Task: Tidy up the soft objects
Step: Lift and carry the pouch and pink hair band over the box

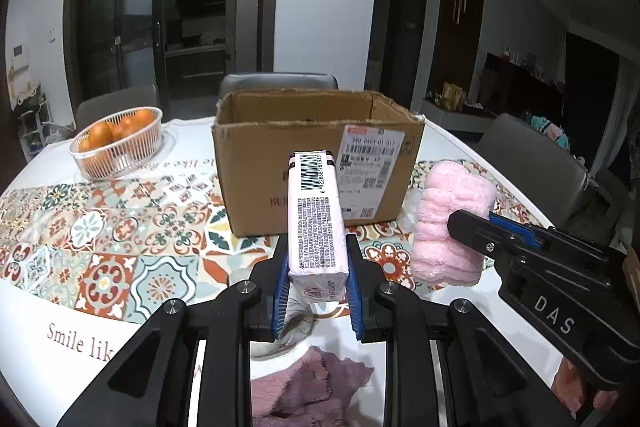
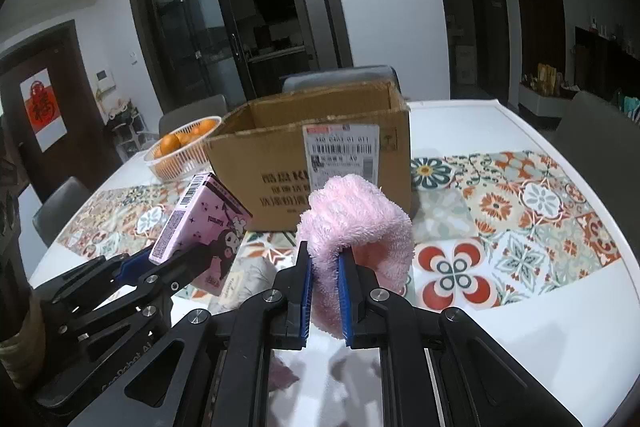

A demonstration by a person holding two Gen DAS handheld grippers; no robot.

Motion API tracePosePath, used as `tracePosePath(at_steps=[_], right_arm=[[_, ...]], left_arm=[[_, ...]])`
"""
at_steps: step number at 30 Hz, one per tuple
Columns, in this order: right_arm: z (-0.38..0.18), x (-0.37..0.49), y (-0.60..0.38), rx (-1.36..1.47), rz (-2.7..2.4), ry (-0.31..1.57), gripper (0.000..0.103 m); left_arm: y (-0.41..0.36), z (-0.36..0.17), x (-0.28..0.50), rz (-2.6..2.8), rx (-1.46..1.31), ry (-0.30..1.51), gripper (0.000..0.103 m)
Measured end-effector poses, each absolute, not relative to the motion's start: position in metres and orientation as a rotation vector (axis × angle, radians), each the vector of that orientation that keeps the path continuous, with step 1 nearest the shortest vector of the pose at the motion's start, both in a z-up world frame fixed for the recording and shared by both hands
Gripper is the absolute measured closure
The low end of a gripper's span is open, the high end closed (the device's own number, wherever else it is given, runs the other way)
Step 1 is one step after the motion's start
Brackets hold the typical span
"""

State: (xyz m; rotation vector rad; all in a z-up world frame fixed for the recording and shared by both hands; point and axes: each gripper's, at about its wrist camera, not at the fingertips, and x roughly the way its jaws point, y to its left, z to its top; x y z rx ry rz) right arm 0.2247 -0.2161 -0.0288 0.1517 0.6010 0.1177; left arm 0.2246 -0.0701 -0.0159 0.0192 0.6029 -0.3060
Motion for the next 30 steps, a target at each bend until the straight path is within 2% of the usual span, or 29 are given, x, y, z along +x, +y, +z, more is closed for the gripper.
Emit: tracePosePath(at_steps=[15, 30], right_arm=[[0.013, 0.216, -0.207, 0.148, 0.131, 0.505, 0.09], [0.046, 0.235, -0.203, 0.097, 0.129, 0.439, 0.09]], left_arm=[[-0.058, 0.025, 0.217, -0.276, 0.03, 0.508, 0.078], [-0.055, 0.057, 0.241, -0.246, 0.047, 0.443, 0.078]])
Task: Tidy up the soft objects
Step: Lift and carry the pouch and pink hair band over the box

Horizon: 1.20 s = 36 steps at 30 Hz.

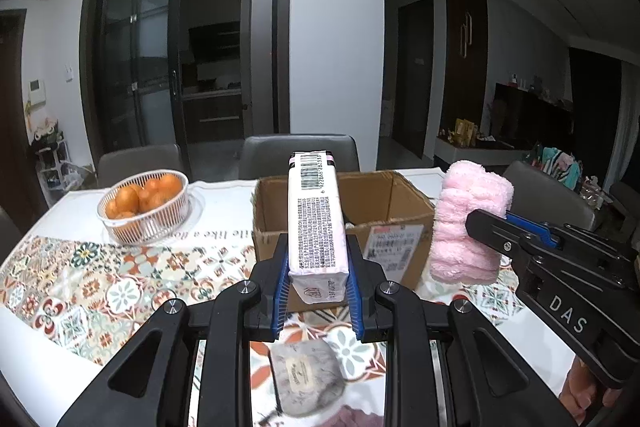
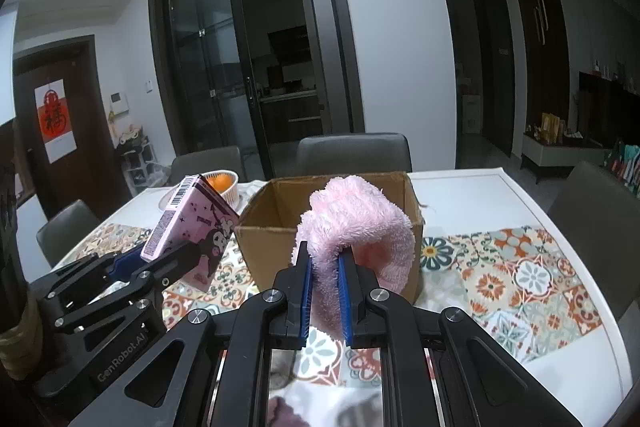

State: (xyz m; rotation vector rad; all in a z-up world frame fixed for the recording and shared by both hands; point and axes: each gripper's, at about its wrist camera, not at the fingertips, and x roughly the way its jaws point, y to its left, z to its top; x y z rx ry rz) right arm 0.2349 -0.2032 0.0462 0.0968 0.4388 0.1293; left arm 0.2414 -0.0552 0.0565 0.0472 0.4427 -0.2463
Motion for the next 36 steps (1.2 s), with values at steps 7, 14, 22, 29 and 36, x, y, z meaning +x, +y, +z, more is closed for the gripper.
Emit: tracePosePath(at_steps=[7, 14, 22, 29, 36], right_arm=[[0.059, 0.248, -0.198, 0.074, 0.126, 0.416, 0.09], [0.073, 0.266, -0.193, 0.041, 0.119, 0.395, 0.09], [0.084, 0.287, -0.19, 0.02, 0.111, 0.379, 0.09], [0.08, 0.309, -0.189, -0.004, 0.108, 0.383, 0.09], [0.069, 0.336, -0.187, -0.014, 0.102, 0.406, 0.09]], left_arm=[[-0.054, 0.067, 0.262, -0.249, 0.053, 0.435, 0.078], [-0.054, 0.075, 0.281, -0.244, 0.064, 0.421, 0.078], [-0.058, 0.079, 0.306, -0.234, 0.089, 0.409, 0.078], [-0.06, 0.071, 0.333, -0.224, 0.103, 0.424, 0.078], [-0.063, 0.055, 0.363, -0.223, 0.102, 0.465, 0.078]])
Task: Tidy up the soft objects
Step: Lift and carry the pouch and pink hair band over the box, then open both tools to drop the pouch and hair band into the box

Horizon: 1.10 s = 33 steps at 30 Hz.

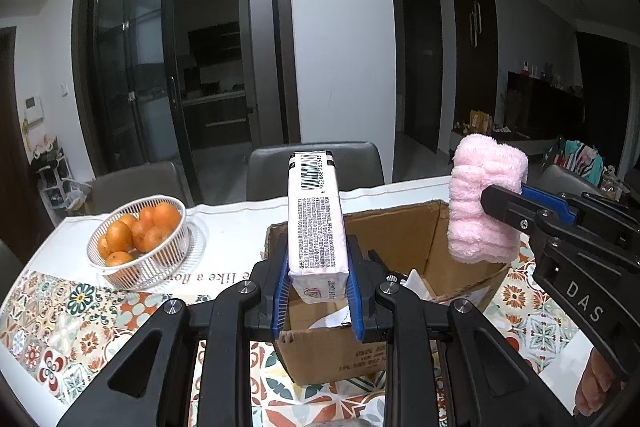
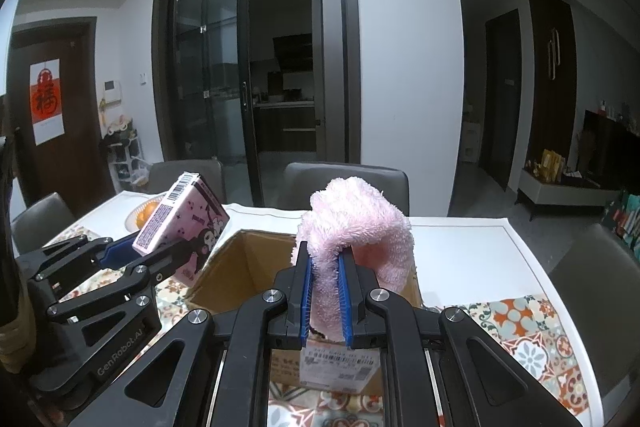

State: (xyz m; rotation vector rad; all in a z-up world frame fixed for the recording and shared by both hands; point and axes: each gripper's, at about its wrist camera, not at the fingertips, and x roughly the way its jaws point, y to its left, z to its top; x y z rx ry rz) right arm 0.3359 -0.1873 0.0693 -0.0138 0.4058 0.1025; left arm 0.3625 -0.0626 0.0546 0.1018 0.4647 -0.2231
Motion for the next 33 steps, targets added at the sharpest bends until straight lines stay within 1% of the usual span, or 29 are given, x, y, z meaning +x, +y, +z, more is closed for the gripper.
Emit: tracePosePath(at_steps=[12, 24, 26, 27, 28, 29, 30, 31, 32, 33], right_arm=[[0.047, 0.381, -0.196, -0.018, 0.099, 0.484, 0.09], [0.013, 0.413, -0.209, -0.021, 0.096, 0.635, 0.09], [0.01, 0.413, -0.21, -0.023, 0.091, 0.649, 0.09], [0.009, 0.413, -0.211, -0.024, 0.087, 0.651, 0.089], [0.01, 0.413, -0.211, -0.026, 0.086, 0.656, 0.088], [0.009, 0.413, -0.212, -0.024, 0.086, 0.662, 0.087], [0.009, 0.413, -0.213, -0.021, 0.087, 0.667, 0.078], [0.009, 0.414, -0.213, -0.015, 0.089, 0.671, 0.066], [0.01, 0.413, -0.214, -0.011, 0.082, 0.666, 0.063], [0.011, 0.411, -0.215, -0.014, 0.072, 0.658, 0.062]], left_arm=[[-0.077, 0.021, 0.406, -0.266, 0.106, 0.576, 0.078], [-0.087, -0.006, 0.426, -0.311, 0.105, 0.7, 0.076], [-0.086, -0.006, 0.424, -0.306, 0.108, 0.7, 0.074], [-0.085, -0.004, 0.422, -0.305, 0.108, 0.696, 0.07], [-0.085, -0.003, 0.422, -0.304, 0.11, 0.693, 0.066], [-0.085, -0.001, 0.422, -0.303, 0.112, 0.689, 0.061], [-0.085, 0.001, 0.419, -0.302, 0.118, 0.683, 0.058], [-0.085, 0.004, 0.417, -0.298, 0.126, 0.677, 0.057], [-0.085, 0.006, 0.414, -0.292, 0.136, 0.668, 0.057], [-0.084, 0.008, 0.41, -0.279, 0.149, 0.656, 0.057]])
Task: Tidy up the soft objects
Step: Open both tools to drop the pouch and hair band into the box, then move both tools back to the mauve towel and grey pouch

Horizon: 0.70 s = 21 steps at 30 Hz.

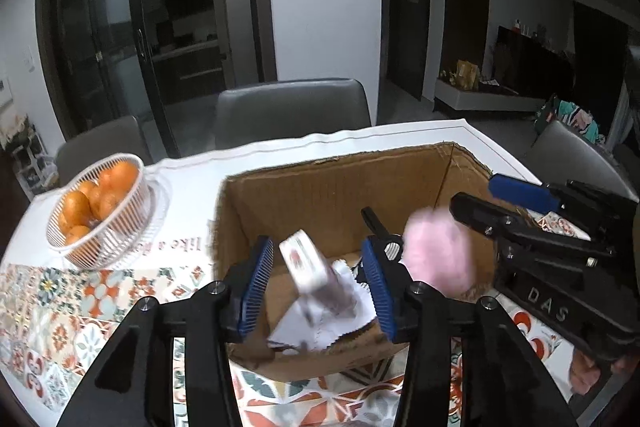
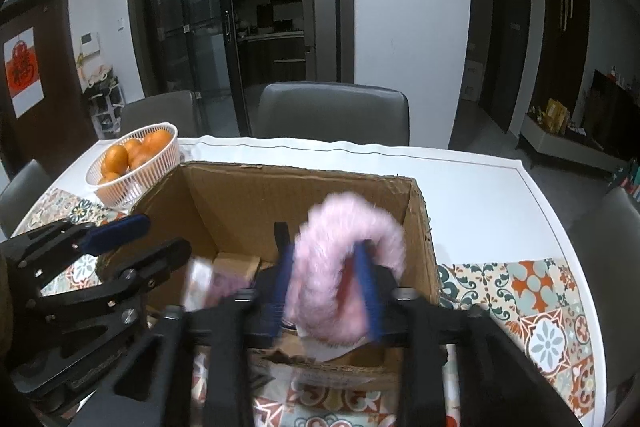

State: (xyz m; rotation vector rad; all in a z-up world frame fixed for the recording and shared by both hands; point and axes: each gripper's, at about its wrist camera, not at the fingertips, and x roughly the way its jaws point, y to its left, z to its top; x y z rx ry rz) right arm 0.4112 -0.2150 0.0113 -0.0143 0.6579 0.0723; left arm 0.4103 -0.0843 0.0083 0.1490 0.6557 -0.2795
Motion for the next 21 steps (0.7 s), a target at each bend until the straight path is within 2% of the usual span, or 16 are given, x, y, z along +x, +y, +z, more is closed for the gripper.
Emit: tracePosePath(at_steps=[21], right_arm=[[0.044, 0.328, -0.198, -0.015, 0.085, 0.574, 0.061]], left_arm=[[-0.057, 0.046, 0.324, -0.229, 0.144, 0.596, 0.053]])
